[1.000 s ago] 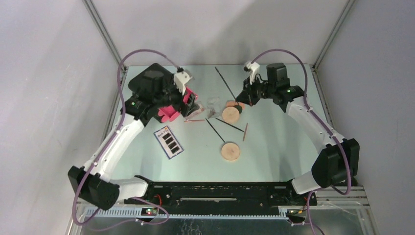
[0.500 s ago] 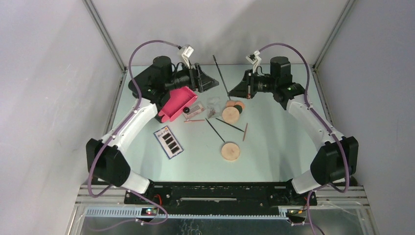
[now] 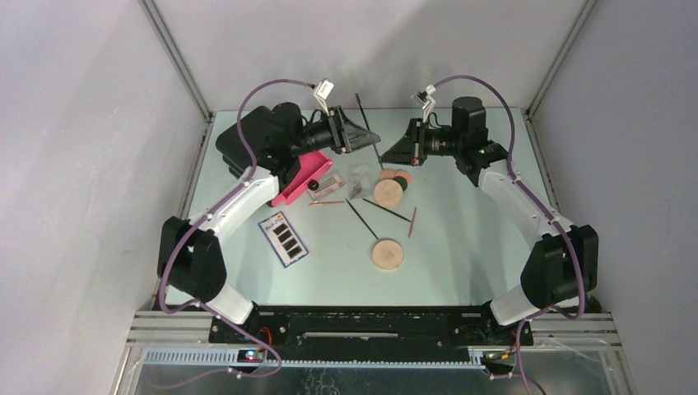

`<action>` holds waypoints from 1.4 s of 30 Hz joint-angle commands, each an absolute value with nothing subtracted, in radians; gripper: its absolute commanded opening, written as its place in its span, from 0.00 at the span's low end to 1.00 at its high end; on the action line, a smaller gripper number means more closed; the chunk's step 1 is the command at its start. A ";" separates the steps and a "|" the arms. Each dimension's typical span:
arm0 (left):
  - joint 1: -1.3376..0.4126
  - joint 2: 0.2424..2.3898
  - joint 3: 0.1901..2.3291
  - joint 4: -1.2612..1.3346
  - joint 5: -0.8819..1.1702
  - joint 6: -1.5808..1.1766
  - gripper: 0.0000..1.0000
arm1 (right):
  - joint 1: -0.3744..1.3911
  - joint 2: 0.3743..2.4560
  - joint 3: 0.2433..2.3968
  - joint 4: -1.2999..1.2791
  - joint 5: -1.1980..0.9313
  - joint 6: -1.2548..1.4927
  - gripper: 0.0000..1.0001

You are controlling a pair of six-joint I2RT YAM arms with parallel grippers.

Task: Organize the makeup
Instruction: Pick up the makeup brush from the center of the board.

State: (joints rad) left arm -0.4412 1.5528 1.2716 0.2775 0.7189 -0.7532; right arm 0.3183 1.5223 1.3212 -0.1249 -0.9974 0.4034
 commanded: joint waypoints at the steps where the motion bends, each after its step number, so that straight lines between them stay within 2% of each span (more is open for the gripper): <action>1: -0.454 1.558 1.246 0.359 0.732 -0.802 0.48 | 0.321 1.516 1.312 -0.073 -1.014 0.426 0.00; 3: -0.457 1.563 1.245 0.368 0.739 -0.807 0.40 | 0.320 1.516 1.307 -0.069 -1.013 0.428 0.00; 8: -0.450 1.569 1.260 0.346 0.746 -0.793 0.02 | 0.316 1.518 1.305 -0.073 -1.017 0.416 0.00; 9: -0.443 1.566 1.266 0.318 0.746 -0.774 0.01 | 0.314 1.517 1.305 -0.079 -1.018 0.408 0.04; 12: -0.410 1.559 1.336 0.136 0.746 -0.640 0.00 | 0.301 1.499 1.305 -0.128 -1.002 0.321 0.31; 14: -0.382 1.557 1.413 -0.122 0.722 -0.461 0.00 | 0.289 1.479 1.305 -0.182 -0.989 0.232 0.47; 16: -0.367 1.557 1.492 -0.398 0.641 -0.241 0.00 | 0.275 1.456 1.305 -0.255 -0.975 0.129 0.54; 20: -0.363 1.541 1.570 -0.820 0.358 0.107 0.00 | 0.263 1.416 1.302 -0.407 -0.915 -0.074 0.55; 23: -0.356 1.495 1.538 -0.899 0.172 0.200 0.00 | 0.255 1.387 1.266 -0.413 -0.883 -0.140 0.55; 26: -0.349 1.469 1.518 -0.925 0.069 0.226 0.00 | 0.252 1.376 1.243 -0.399 -0.875 -0.158 0.54; 30: -0.330 1.504 1.540 -0.987 0.062 0.198 0.00 | 0.252 1.385 1.242 -0.415 -0.882 -0.166 0.54; 37: -0.256 1.602 1.637 -1.207 0.270 0.177 0.00 | 0.250 1.417 1.237 -0.429 -0.889 -0.178 0.53; 42: -0.240 1.636 1.674 -1.225 0.229 0.181 0.01 | 0.252 1.435 1.238 -0.429 -0.890 -0.180 0.53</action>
State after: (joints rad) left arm -0.2512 1.6257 1.5921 -1.1629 0.2127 0.1596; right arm 0.2546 1.4261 1.2419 -0.4358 -0.8913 -0.1547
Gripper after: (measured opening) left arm 0.026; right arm 0.531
